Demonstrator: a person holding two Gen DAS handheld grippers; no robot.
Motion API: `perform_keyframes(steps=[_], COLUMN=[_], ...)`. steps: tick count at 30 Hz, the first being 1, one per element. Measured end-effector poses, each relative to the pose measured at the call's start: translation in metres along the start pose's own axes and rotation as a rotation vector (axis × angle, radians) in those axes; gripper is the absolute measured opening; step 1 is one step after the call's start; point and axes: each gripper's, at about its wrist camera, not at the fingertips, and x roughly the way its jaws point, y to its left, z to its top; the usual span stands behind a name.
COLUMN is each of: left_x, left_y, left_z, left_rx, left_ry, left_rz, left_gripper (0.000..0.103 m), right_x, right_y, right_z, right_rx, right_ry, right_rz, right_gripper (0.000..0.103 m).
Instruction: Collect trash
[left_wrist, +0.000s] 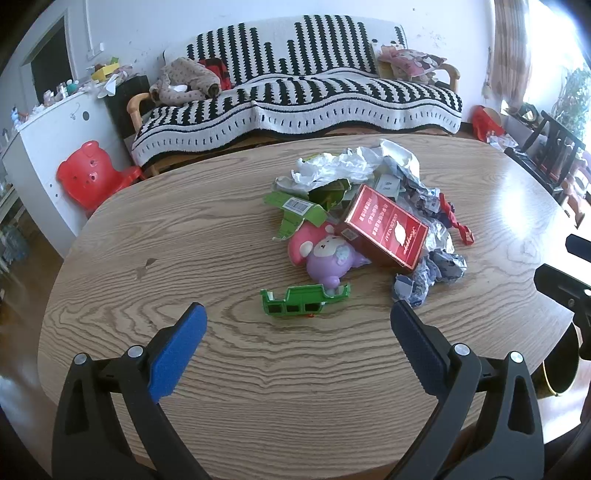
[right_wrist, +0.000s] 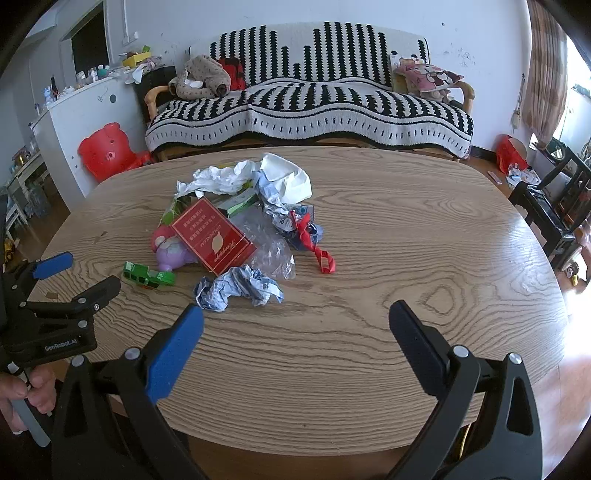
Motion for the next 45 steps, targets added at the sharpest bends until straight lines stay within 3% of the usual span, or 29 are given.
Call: perform_keyframes(steps=[45], left_x=[-0.0010], left_y=[-0.0017], left_z=[-0.0001], left_rx=[0.013], left_ry=[0.003], left_rz=[-0.009], left_gripper=[0.097], right_x=[0.0041], right_y=[0.0055], right_z=[-0.0043], right_rx=[-0.007], right_ry=[0.009], right_rz=[0.002], right_gripper=[0.097])
